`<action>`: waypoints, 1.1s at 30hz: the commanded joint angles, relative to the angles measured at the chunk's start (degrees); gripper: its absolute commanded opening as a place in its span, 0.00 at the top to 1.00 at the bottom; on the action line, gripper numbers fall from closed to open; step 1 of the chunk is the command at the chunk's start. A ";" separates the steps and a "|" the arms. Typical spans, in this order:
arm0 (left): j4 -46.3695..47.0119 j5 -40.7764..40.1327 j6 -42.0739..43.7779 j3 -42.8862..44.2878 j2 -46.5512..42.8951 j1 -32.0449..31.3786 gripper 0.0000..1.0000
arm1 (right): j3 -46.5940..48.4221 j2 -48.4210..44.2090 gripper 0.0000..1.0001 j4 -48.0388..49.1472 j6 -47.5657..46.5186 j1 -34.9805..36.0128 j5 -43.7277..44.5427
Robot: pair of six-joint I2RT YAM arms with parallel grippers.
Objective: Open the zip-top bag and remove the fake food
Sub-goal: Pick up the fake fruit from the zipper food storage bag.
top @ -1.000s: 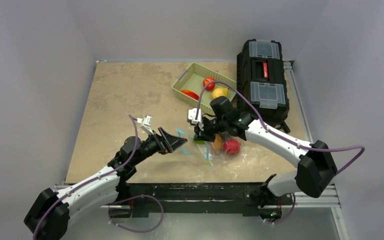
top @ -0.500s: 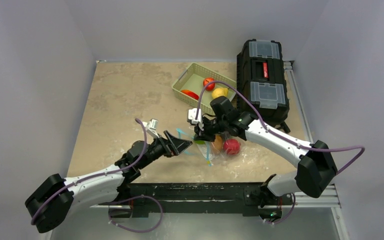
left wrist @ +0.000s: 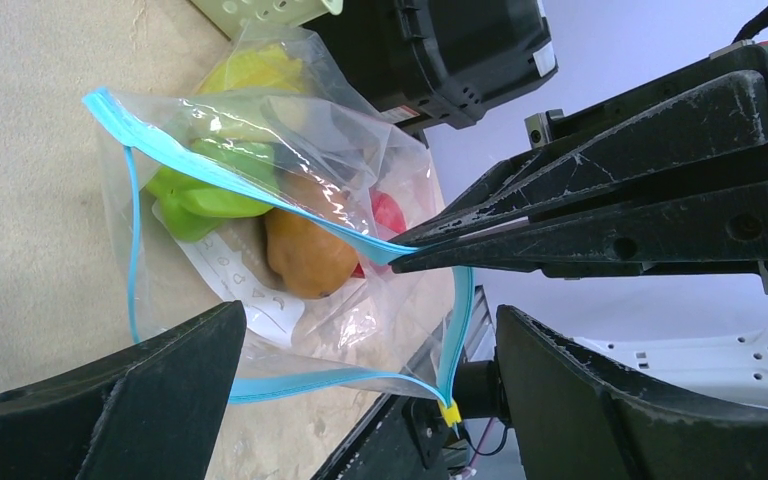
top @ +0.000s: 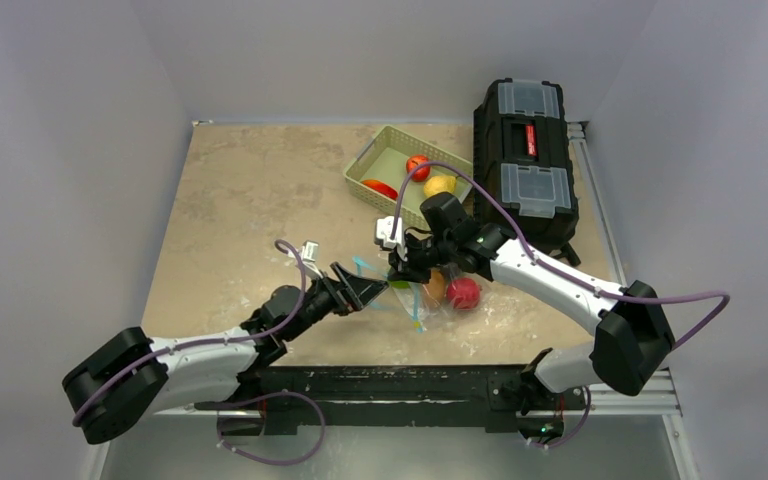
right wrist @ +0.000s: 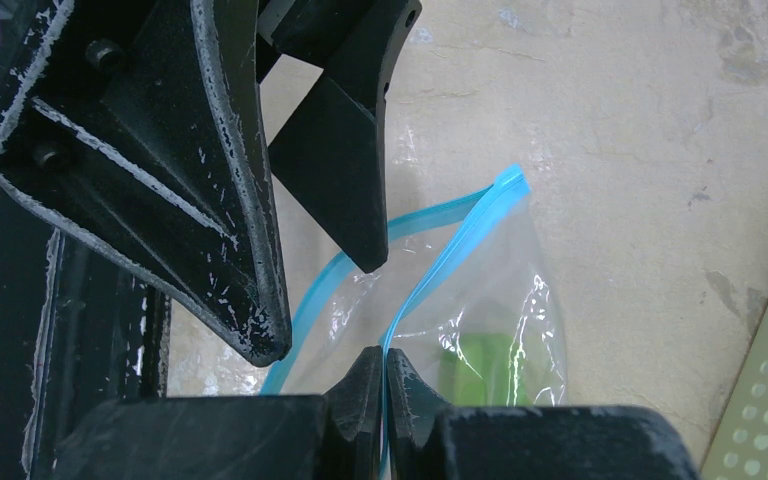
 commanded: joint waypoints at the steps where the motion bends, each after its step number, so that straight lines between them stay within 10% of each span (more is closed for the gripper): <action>1: 5.47 -1.65 -0.68 0.14 1.12 -0.41 0.05 | 0.23 -1.51 1.00 0.37 -0.68 -0.29 -0.37; 33: 3.02 -5.28 -7.79 4.70 14.08 -1.55 0.39 | 0.15 -1.10 1.00 0.75 -0.37 -0.29 -0.43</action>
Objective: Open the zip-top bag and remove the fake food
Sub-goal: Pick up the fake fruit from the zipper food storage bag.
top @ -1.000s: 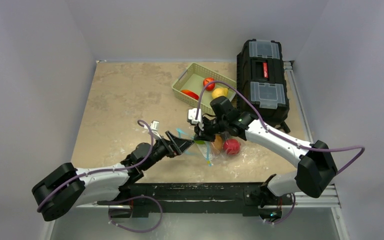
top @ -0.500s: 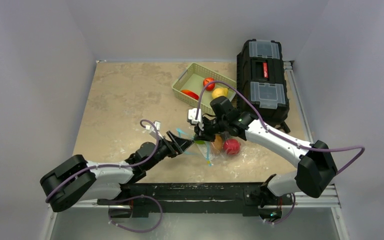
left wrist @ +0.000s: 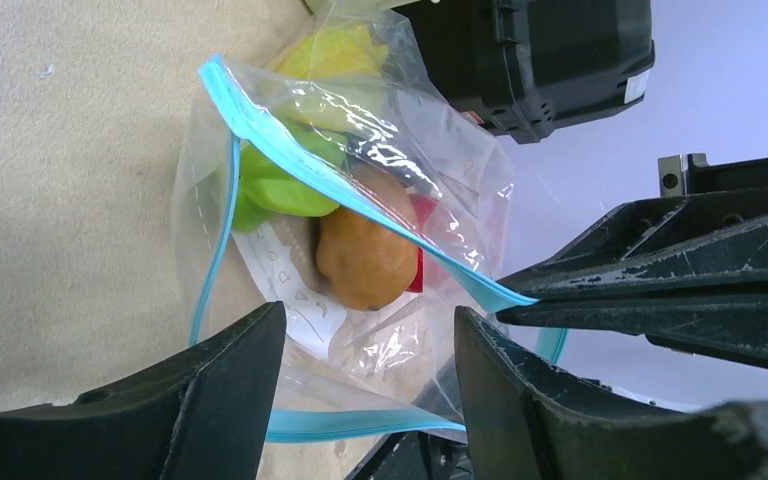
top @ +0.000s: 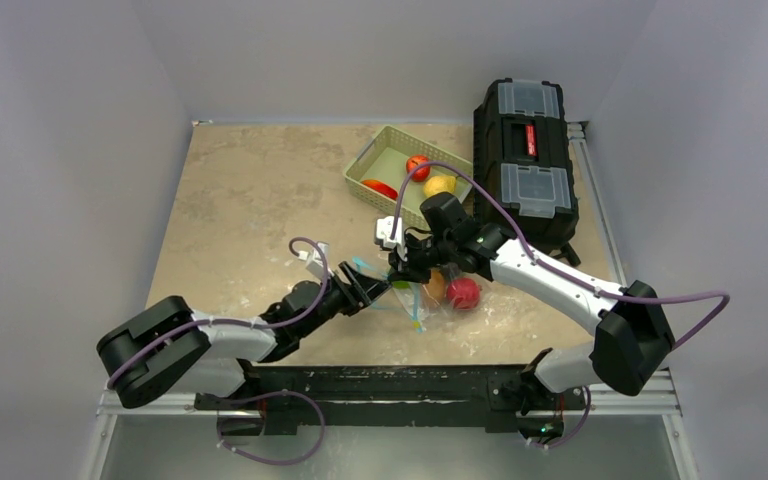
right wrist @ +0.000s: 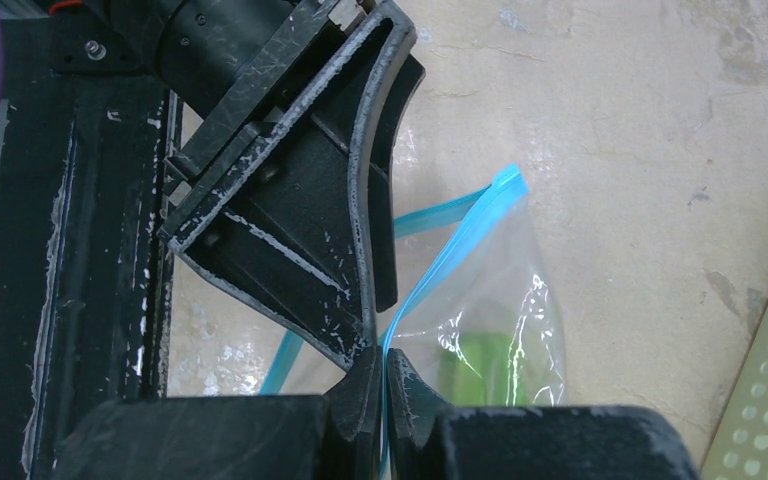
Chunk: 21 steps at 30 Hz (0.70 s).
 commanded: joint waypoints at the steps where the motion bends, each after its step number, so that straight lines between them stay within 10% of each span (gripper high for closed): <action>1: -4.54 -2.37 -1.86 2.84 -1.28 -0.28 0.39 | 0.15 -1.02 1.00 0.71 -0.36 -0.30 -0.45; 21: -12.04 -3.12 -2.94 6.85 -1.25 -0.26 0.39 | 0.05 -0.84 1.00 0.78 -0.24 -0.20 -0.55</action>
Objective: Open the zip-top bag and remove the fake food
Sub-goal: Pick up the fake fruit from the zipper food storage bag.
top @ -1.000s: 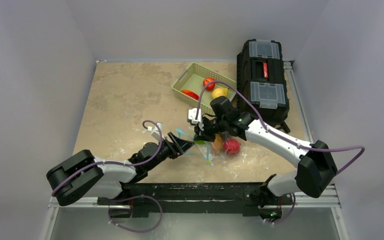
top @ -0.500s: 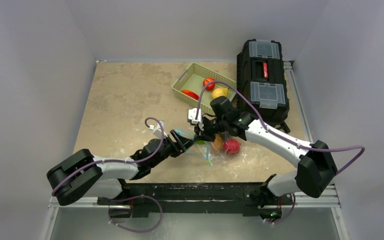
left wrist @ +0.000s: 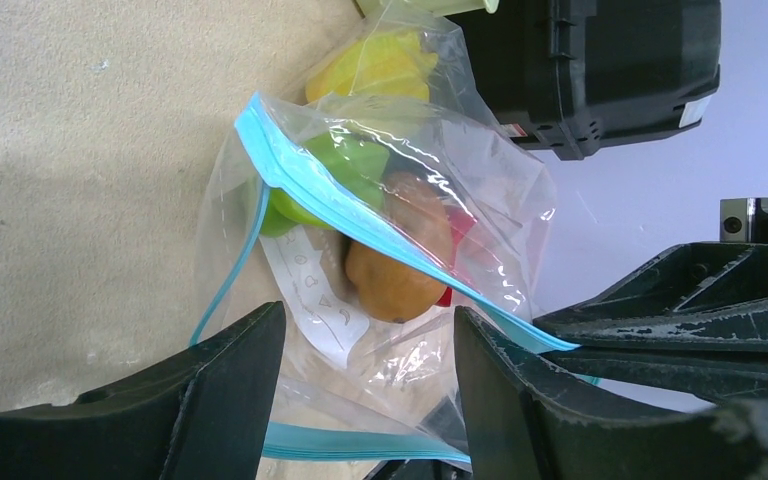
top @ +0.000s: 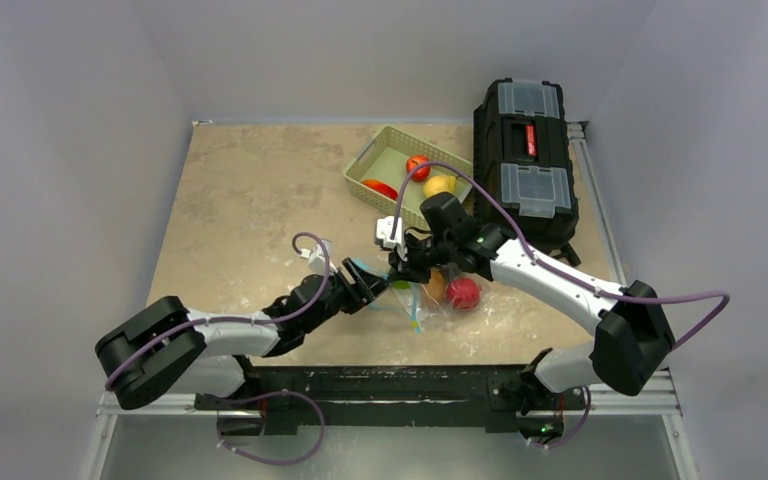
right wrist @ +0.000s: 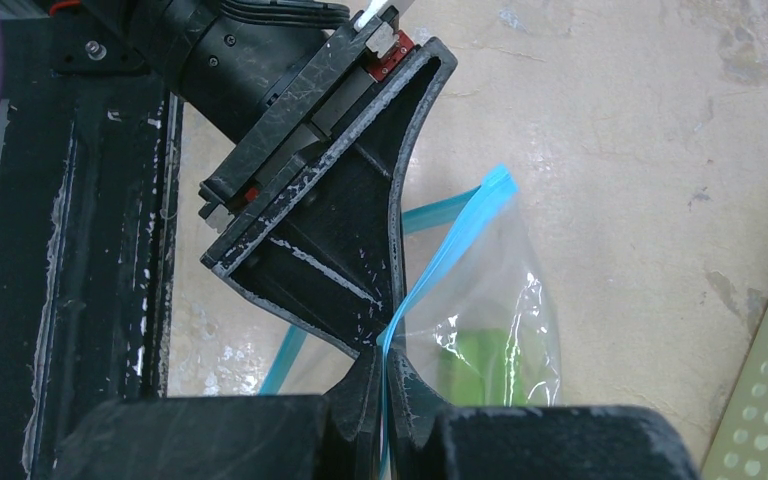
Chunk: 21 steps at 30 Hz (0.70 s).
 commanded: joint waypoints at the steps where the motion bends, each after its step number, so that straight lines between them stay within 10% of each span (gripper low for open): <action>1: -0.89 -0.86 -1.24 2.41 -0.58 -0.28 0.39 | 0.06 -0.84 1.00 0.84 -0.25 -0.20 -0.52; 21: -18.60 -3.81 -9.77 11.64 3.24 -1.19 0.38 | 0.03 -1.35 1.00 1.15 -0.20 -0.23 0.18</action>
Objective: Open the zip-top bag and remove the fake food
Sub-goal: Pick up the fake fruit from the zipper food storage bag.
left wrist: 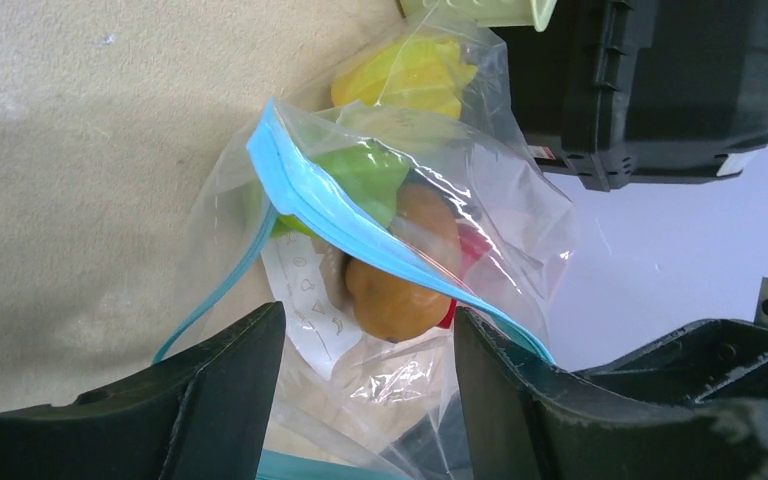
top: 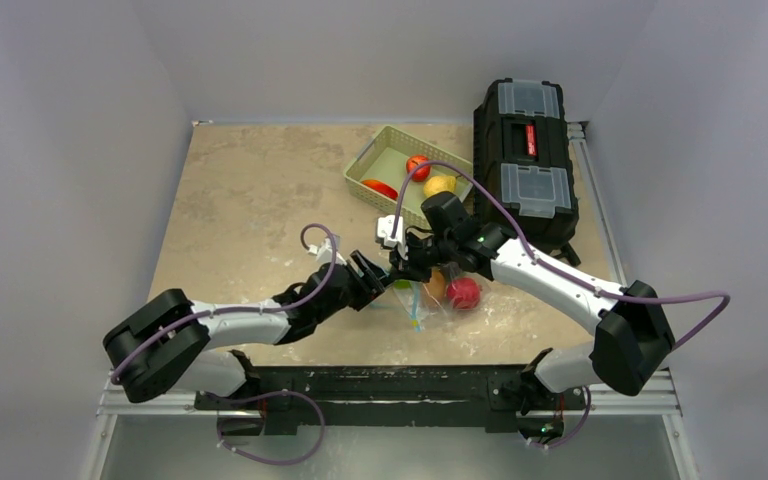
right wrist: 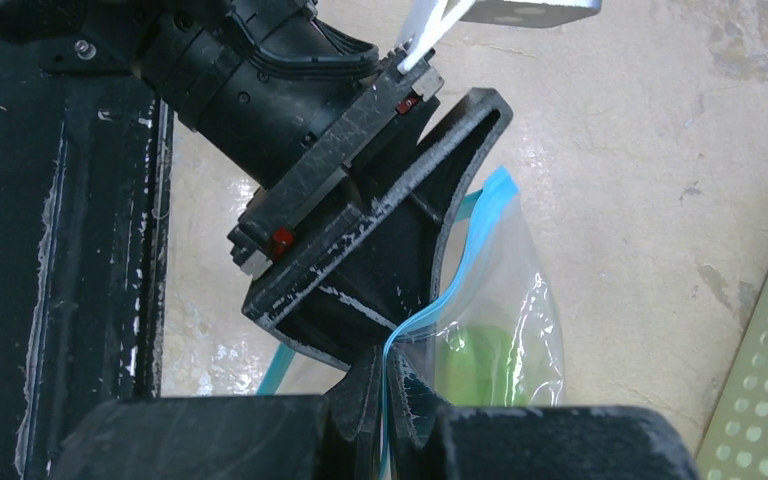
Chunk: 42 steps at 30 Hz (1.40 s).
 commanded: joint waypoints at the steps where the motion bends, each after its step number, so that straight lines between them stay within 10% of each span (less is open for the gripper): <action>1: -8.10 -4.21 -4.30 4.86 1.35 -1.26 0.38 | 0.02 -1.41 1.00 1.06 -0.19 -0.05 -0.23; 27: -21.29 -14.96 -28.17 16.46 12.85 -2.31 0.36 | -0.21 -0.88 1.00 1.15 0.16 0.04 -0.96; 42: -16.68 -17.98 -27.95 16.96 13.38 -1.95 0.57 | -0.21 -1.19 1.00 0.98 -0.17 -0.01 -0.74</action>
